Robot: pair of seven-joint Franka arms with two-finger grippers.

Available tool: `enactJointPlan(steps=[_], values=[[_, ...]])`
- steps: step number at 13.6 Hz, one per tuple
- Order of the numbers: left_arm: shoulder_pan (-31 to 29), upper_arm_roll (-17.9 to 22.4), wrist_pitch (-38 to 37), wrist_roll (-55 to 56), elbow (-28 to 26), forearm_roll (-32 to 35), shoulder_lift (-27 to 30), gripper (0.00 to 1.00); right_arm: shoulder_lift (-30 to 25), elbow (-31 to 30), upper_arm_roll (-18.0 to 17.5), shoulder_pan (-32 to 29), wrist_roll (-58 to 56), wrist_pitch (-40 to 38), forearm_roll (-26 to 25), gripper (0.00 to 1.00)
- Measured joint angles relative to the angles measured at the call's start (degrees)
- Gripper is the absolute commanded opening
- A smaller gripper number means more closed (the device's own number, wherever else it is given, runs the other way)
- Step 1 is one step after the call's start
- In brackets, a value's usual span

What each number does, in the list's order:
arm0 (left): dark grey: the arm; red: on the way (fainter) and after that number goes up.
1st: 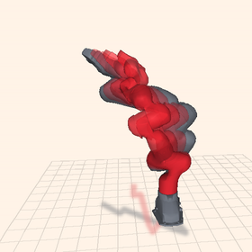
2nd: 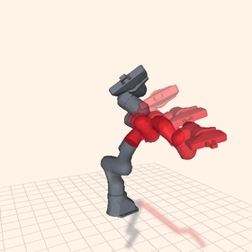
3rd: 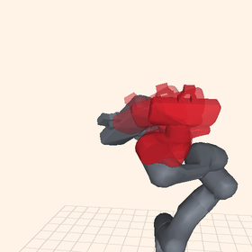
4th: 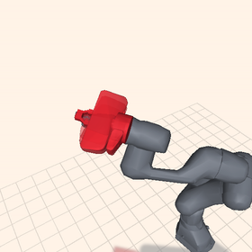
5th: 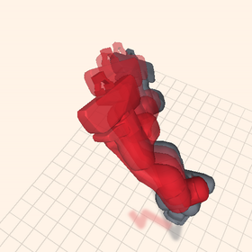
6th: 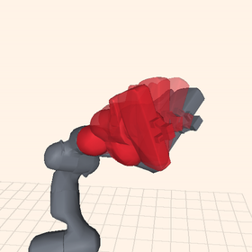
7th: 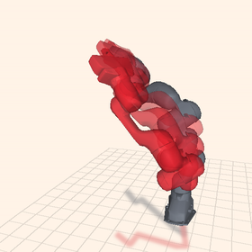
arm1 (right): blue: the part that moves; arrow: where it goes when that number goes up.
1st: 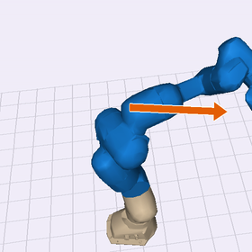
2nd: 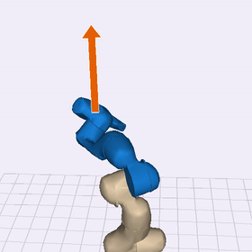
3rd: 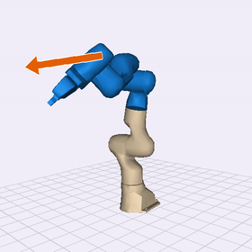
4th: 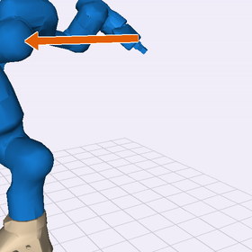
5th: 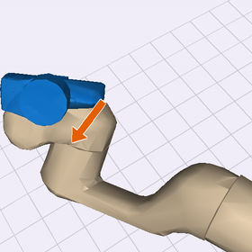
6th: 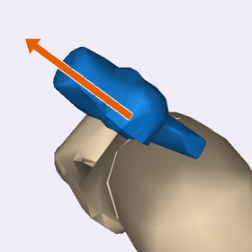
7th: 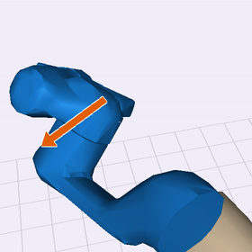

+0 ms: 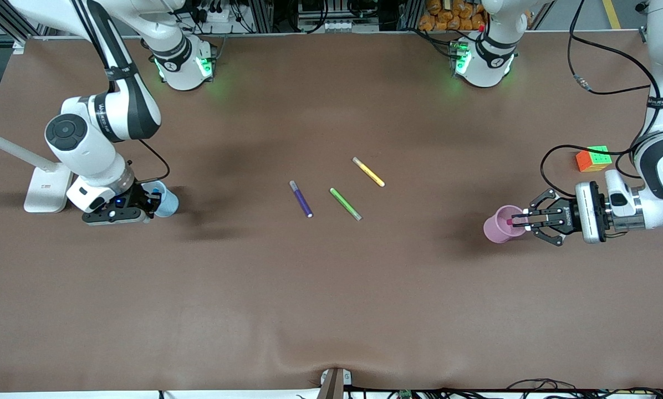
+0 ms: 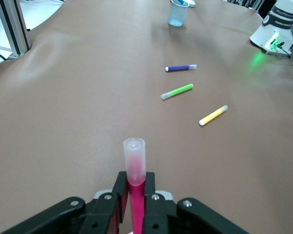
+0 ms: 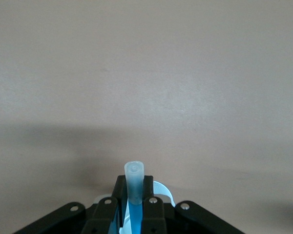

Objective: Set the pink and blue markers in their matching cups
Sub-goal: 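Lower the pink marker into the pink cup while the right gripper drops blue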

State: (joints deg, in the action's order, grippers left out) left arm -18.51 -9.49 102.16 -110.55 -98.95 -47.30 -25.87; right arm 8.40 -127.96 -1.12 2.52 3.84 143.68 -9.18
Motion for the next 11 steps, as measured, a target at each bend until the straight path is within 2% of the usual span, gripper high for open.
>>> enactJointPlan(steps=[5, 6, 7, 11], values=[[-2.0, 0.0, -2.4, -6.6, 0.0, -0.4, -3.1, 0.0, 0.0, -4.2, 0.0, -2.6, -1.2, 5.6, 0.0, 0.02], [-2.1, 0.0, -2.4, -7.9, 0.1, -1.0, -3.7, 0.0, 0.0, -4.5, 0.0, -2.8, -1.2, 5.7, 0.0, 0.31], [-2.1, 0.0, -2.4, -8.7, 0.5, -1.3, -4.3, 0.0, 0.0, -4.7, 0.0, -2.8, -1.0, 5.6, 0.0, 0.99], [-2.5, 0.0, -3.1, -9.3, 1.5, -1.3, -5.5, 0.0, 0.0, -4.1, 0.0, -2.9, 0.3, 3.3, 0.0, 1.0]])
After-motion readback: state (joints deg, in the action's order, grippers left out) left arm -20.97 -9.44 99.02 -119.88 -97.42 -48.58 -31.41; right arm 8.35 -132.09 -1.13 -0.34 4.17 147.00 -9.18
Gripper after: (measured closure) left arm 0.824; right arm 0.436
